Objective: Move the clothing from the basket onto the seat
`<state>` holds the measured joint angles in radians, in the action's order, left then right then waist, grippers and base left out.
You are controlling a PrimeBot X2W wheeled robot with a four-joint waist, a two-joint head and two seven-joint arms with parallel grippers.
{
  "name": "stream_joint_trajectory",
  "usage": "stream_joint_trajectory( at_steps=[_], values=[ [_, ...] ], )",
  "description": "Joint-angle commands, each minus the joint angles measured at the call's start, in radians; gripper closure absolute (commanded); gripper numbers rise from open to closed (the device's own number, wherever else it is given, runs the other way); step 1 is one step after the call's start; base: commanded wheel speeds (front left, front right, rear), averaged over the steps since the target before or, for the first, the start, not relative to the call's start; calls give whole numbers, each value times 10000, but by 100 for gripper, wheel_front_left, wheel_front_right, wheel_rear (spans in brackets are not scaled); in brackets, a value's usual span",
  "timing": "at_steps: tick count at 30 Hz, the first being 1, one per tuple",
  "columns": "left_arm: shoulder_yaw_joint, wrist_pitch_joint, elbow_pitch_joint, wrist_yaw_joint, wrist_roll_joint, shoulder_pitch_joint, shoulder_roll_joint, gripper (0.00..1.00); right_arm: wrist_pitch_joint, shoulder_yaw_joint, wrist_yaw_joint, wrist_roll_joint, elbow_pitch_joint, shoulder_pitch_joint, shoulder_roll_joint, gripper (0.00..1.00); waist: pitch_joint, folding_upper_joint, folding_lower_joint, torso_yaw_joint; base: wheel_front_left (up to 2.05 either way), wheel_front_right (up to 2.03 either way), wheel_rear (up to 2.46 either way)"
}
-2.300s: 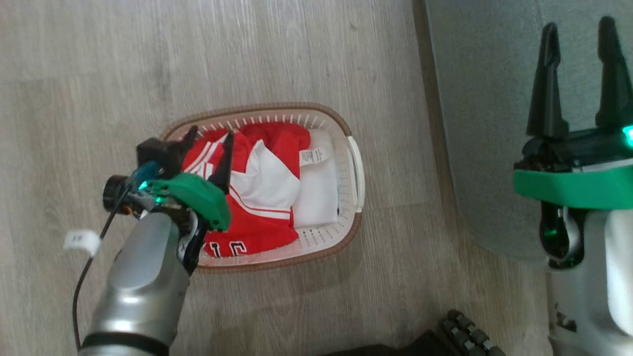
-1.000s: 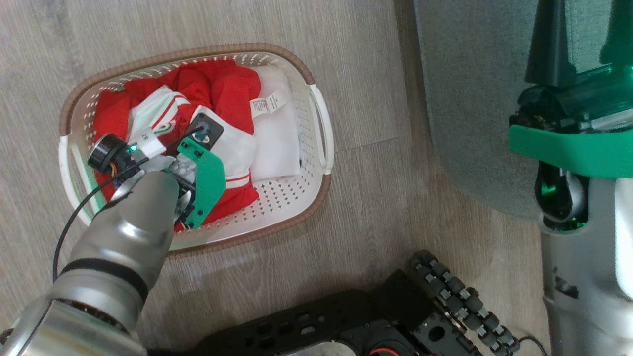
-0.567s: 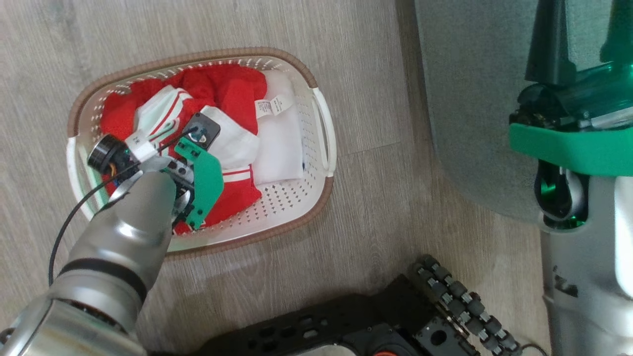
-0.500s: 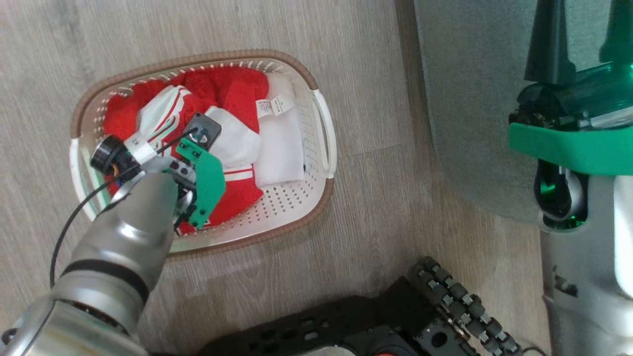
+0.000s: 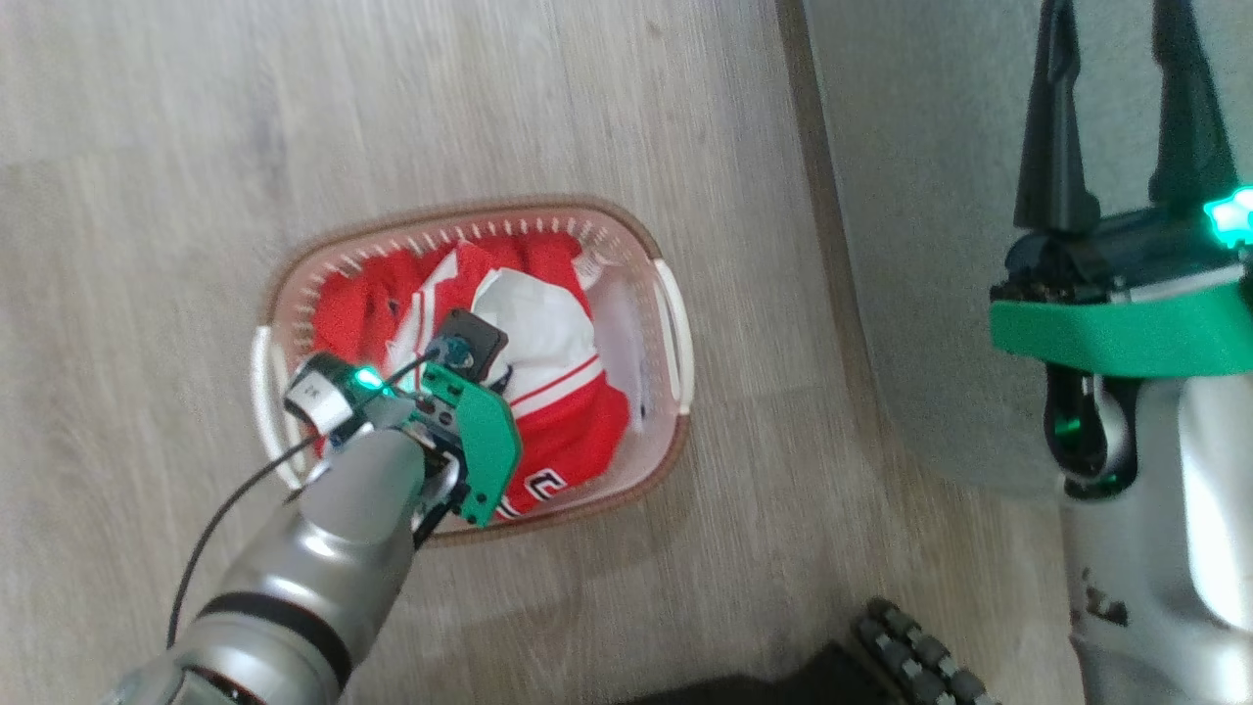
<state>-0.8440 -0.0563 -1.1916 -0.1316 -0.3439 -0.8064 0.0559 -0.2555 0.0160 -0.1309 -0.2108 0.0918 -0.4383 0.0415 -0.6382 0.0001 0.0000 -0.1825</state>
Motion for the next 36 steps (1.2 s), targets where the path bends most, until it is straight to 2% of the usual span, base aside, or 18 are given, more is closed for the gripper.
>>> stream_joint_trajectory(
  at_steps=[1, 12, 21, 27, 28, 36],
  values=[
    [35, -217, 291, 11, -245, 220, 47, 100, -63, 118, 2, 66, 265, 301, 87, 0, 764, -1, 0, 388, 0, 0, 0],
    [-516, -1299, 1664, 10, -1879, 1085, 230, 100, -63, 73, 2, 360, -173, 1388, 87, 0, 2999, -1, 0, 1071, 0, 0, 0],
    [-179, -1824, 3575, 98, -2603, 1675, 789, 100, -63, 58, 2, 319, -615, 2387, 87, 0, 4738, -1, 0, 1448, 0, 0, 0],
    [215, -1743, 5623, 621, -2783, 1797, 1328, 100, -63, 197, 2, 192, -765, 2980, 87, 0, 5407, -1, 0, 1646, 0, 0, 0],
    [215, -1743, 5623, 621, -2783, 1797, 1328, 100, -63, 197, 2, 192, -765, 2980, 87, 0, 5407, -1, 0, 1646, 0, 0, 0],
    [681, -753, 8740, 1449, -2934, 1581, 2112, 100, -63, 857, 2, -17, -994, 3463, 87, 0, 5814, -1, 0, 1823, 0, 0, 0]
  ],
)
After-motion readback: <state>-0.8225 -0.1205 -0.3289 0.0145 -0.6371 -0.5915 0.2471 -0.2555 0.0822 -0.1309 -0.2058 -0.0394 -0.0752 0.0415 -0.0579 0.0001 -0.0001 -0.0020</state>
